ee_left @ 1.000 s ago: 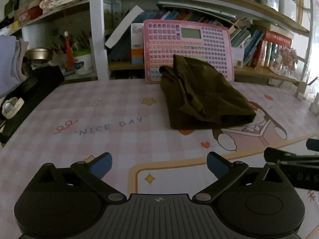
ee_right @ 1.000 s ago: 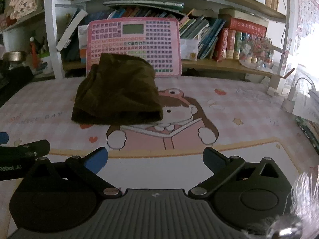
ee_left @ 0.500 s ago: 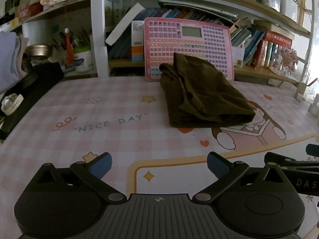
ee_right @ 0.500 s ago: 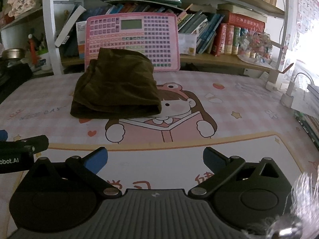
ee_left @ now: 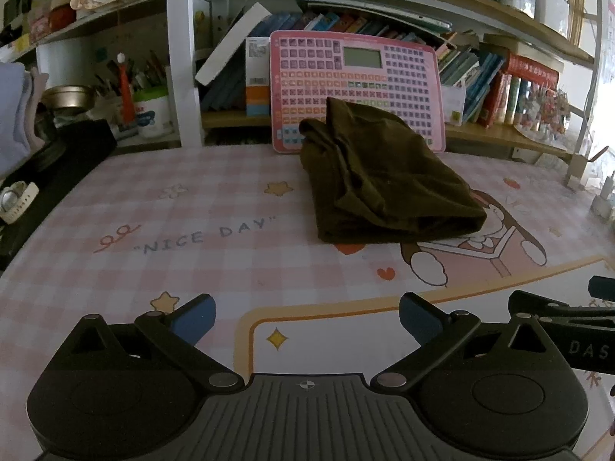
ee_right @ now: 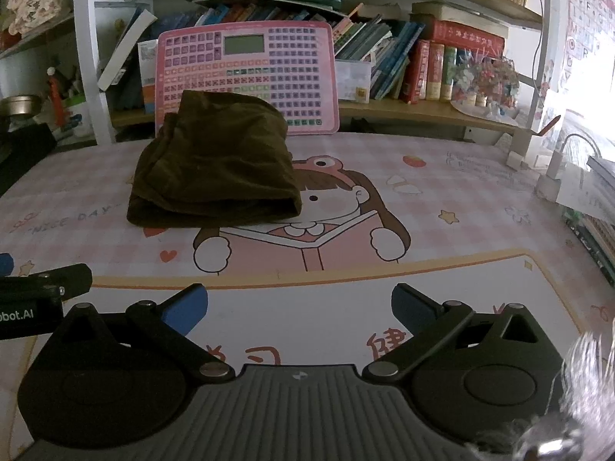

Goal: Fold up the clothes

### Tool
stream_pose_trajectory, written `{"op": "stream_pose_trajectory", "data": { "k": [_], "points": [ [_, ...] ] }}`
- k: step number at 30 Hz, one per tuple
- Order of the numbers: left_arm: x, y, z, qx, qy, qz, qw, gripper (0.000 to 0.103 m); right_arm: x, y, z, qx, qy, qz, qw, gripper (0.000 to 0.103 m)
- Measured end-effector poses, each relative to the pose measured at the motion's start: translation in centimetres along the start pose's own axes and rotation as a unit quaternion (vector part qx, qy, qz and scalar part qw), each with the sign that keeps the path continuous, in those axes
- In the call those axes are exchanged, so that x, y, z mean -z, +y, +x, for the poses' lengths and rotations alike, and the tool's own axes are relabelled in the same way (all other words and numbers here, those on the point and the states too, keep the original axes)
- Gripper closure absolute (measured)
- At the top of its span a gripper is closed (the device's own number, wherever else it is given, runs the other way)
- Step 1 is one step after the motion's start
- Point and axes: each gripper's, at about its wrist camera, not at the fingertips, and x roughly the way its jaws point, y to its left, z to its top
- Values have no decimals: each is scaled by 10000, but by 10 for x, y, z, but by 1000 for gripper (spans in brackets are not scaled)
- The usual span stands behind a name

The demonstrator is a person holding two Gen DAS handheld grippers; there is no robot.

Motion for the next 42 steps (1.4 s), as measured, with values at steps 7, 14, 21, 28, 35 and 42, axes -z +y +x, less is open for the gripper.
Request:
{"op": "stream_pose_trajectory", "data": {
  "k": [7, 14, 21, 28, 35, 42],
  "points": [
    [0, 1, 2, -22, 24, -25, 10000, 0, -1, 1, 3, -15, 36, -12, 10000, 0],
    [0, 3, 3, -49, 33, -33, 10000, 0, -1, 2, 4, -1, 33, -25, 10000, 0],
    [2, 4, 2, -30, 37, -19, 10000, 0, 0, 2, 5, -2, 73, -15, 10000, 0],
    [1, 5, 2, -24, 17, -25, 10000, 0, 0, 2, 6, -3, 95, -17, 10000, 0],
    [1, 5, 4, -46, 57, -27, 10000, 0, 0, 2, 7, -8, 135, -4, 9999, 0],
    [1, 5, 4, -50, 79, -45, 9999, 0, 1, 2, 9, -9, 165, 3, 9999, 0]
  ]
}}
